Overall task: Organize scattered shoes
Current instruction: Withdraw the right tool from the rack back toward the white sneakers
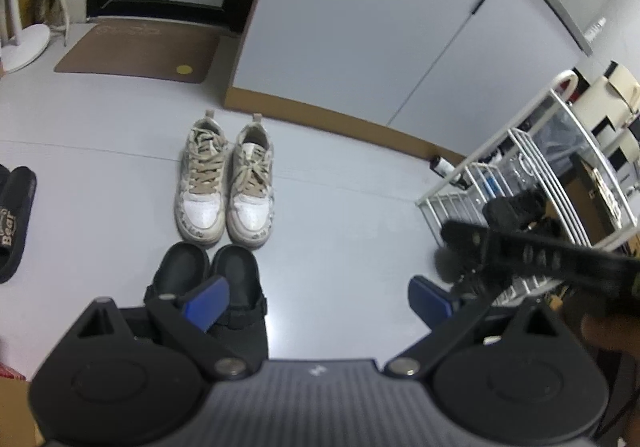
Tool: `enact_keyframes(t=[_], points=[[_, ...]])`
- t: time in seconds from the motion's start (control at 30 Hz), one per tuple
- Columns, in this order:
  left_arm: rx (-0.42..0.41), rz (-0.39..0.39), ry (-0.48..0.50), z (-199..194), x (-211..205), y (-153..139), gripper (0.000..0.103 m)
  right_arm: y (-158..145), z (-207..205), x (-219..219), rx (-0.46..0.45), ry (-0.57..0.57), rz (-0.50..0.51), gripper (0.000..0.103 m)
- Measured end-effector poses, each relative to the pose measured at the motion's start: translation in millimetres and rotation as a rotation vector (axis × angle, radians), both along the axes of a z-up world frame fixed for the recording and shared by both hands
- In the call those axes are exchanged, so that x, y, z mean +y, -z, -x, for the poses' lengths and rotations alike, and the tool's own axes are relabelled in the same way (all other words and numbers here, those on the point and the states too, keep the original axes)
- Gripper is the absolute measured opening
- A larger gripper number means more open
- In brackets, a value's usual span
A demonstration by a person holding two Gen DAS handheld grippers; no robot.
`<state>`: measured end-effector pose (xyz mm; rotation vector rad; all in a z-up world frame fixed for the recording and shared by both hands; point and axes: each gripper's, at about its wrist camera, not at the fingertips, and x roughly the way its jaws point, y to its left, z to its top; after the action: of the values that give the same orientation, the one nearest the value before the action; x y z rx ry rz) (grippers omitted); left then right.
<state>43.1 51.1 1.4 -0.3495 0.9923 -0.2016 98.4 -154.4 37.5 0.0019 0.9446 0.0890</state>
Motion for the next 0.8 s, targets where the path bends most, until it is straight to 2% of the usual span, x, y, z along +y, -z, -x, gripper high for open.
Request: enact_keyframes(t=[0.23, 0.3, 0.43, 0.6, 0.8], points=[[-0.026, -0.077, -0.013, -4.0, 12.3, -2.2, 0.098, 14.9, -8.0, 14.8, -0.076, 0.080, -0.077, 0.096], [-0.025, -0.064, -0.021, -6.5, 16.8, -3.2, 0.098, 22.1, -4.6, 9.5, -0.068, 0.072, -0.106, 0.096], [-0.027, -0.017, -0.050, -9.1, 25.5, -7.1, 0.098, 20.1, 3.0, -8.1, -0.064, 0.049, -0.085, 0.096], [-0.021, 0.007, -0.049, -5.9, 23.7, -5.7, 0.098, 14.0, 6.4, -36.8, -0.038, 0.126, -0.078, 0.096], [-0.021, 0.013, -0.020, -1.6, 21.8, -6.0, 0.098, 4.8, 16.5, -35.5, -0.042, 0.123, -0.047, 0.096]])
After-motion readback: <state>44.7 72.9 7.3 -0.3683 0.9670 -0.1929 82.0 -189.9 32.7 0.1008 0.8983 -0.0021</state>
